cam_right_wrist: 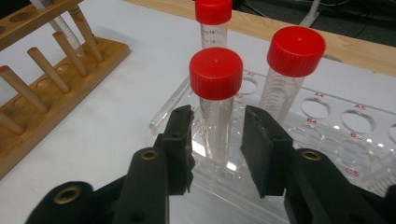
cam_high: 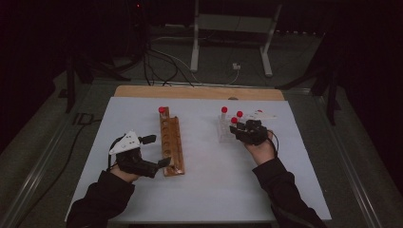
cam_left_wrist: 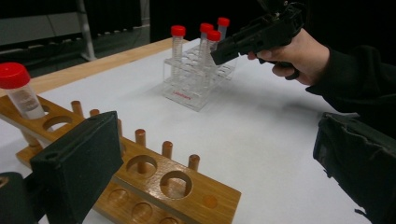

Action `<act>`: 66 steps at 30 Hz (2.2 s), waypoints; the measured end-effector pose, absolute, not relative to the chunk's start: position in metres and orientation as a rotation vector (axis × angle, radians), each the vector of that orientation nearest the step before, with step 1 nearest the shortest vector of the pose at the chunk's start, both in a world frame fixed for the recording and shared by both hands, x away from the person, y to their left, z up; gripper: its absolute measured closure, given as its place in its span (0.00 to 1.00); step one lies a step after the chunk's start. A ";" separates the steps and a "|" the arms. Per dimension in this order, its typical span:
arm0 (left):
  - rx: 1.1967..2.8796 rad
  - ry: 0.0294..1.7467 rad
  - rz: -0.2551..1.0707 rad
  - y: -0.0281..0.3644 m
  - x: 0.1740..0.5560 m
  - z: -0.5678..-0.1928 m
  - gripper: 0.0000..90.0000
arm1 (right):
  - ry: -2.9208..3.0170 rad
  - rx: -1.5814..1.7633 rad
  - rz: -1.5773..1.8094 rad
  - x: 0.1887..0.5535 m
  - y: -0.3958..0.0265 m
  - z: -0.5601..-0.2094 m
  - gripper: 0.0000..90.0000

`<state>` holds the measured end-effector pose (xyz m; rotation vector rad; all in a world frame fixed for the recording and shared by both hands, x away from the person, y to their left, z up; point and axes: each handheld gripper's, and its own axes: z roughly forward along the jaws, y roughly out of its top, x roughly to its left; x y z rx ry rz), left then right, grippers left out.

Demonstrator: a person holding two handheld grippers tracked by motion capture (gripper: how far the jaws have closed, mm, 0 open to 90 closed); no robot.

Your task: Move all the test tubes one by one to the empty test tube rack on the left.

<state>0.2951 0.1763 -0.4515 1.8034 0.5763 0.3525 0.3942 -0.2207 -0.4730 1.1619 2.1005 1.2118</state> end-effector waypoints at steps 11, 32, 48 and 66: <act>1.801 0.580 0.348 0.178 0.296 -0.452 0.02 | 2.094 1.163 1.188 0.400 -0.215 -0.477 0.82; 1.812 0.557 0.317 0.173 0.295 -0.448 0.02 | 2.036 1.038 1.196 0.378 -0.214 -0.434 0.83; 1.821 0.512 0.286 0.161 0.294 -0.436 0.02 | 2.099 0.898 1.269 0.339 -0.205 -0.413 0.83; 1.842 0.447 0.265 0.136 0.295 -0.428 0.04 | 2.246 0.807 1.326 0.301 -0.184 -0.439 0.83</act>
